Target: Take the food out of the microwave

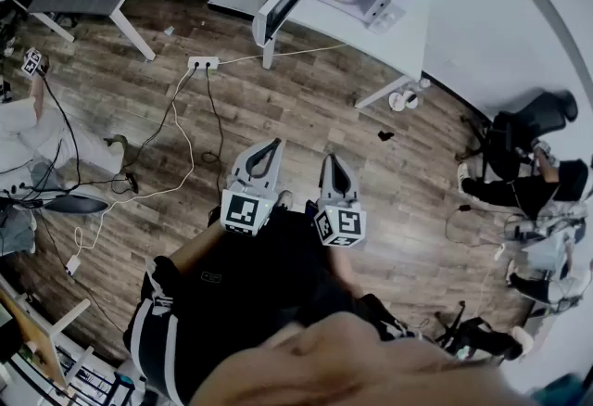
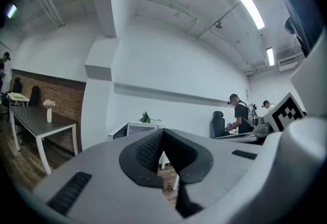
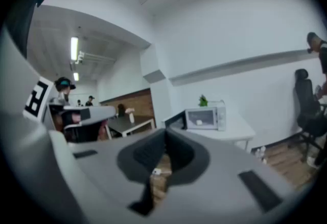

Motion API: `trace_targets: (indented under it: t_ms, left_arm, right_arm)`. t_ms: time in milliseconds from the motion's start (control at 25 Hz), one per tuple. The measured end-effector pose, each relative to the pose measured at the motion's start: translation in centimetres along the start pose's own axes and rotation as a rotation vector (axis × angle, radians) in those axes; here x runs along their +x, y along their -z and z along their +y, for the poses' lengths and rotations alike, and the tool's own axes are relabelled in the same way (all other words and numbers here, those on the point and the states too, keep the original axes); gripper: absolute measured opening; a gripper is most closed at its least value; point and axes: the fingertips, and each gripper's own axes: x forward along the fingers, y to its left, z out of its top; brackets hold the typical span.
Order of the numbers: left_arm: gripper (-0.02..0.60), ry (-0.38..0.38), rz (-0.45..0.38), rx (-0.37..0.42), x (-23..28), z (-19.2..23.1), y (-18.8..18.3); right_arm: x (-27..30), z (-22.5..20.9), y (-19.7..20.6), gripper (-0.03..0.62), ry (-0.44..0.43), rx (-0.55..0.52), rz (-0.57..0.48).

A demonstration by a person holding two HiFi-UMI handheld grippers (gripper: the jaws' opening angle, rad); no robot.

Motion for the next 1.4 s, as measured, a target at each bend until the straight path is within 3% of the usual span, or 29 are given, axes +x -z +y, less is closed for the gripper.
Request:
trace_targets:
  t_ms: [280,600,1080,1400]
  left_arm:
    - [0.029,0.011,-0.013,0.034,0.3,1.2,-0.9]
    - [0.029,0.022,-0.004,0.022,-0.1,3.4,-1.1]
    - [0.029,0.117,0.005,0.037,-1.2,7.0,-0.8]
    - [0.029,0.139,0.010,0.026,-0.8,8.1,-0.5]
  right_arm:
    - [1.2,0.6,-0.8,0.032,-0.001,0.034,-0.029]
    - [2.4,2.2,-1.7,0.032,0.020,0.021,-0.053]
    - [5.1,6.1,-1.1,0.032,0.084,0.004,-0.054]
    - [6.6,6.9,-0.2,0.032,0.094,0.015,-0.039]
